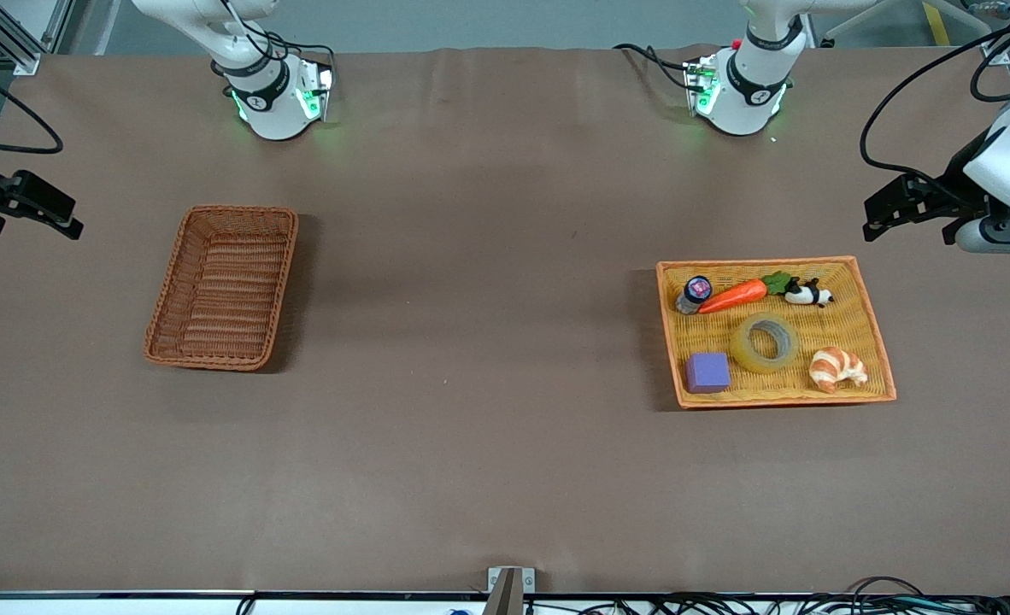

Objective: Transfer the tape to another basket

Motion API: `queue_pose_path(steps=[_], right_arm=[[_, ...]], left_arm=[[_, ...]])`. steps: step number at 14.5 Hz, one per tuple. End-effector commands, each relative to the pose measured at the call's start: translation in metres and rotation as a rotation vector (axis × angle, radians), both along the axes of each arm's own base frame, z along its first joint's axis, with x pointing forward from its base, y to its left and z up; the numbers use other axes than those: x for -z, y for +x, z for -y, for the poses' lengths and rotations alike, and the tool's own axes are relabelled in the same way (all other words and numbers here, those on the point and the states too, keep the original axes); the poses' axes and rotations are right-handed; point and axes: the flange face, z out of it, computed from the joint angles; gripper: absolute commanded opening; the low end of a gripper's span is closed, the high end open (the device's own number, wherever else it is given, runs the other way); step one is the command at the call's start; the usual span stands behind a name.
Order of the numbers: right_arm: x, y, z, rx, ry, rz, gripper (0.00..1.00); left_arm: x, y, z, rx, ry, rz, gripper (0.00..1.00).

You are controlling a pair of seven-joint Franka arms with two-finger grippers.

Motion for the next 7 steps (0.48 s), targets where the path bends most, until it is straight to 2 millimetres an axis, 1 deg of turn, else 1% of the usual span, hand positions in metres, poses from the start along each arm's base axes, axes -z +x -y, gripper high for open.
queue_pose_path(steps=[1, 2, 4, 5, 6, 7], right_arm=[[0.001, -0.001, -0.001, 0.002, -0.011, -0.006, 1.00], [0.001, -0.001, -0.001, 0.002, -0.011, -0.006, 1.00], [0.001, -0.001, 0.001, 0.005, -0.011, -0.006, 1.00], [0.001, -0.001, 0.000, 0.002, -0.011, -0.007, 1.00], [0.001, -0.001, 0.001, 0.004, -0.011, -0.007, 1.00], [0.001, -0.001, 0.001, 0.004, -0.011, -0.007, 1.00]], left_arm=[[0.016, 0.003, -0.009, -0.013, 0.025, -0.041, 0.99], [0.028, 0.006, -0.012, -0.019, 0.018, -0.045, 1.00], [0.059, 0.012, -0.019, -0.032, 0.008, -0.031, 1.00], [0.069, 0.016, -0.020, -0.035, 0.006, -0.017, 1.00], [0.083, 0.019, -0.027, -0.047, 0.009, -0.023, 1.00], [0.097, 0.021, -0.030, -0.046, 0.009, -0.031, 1.00]])
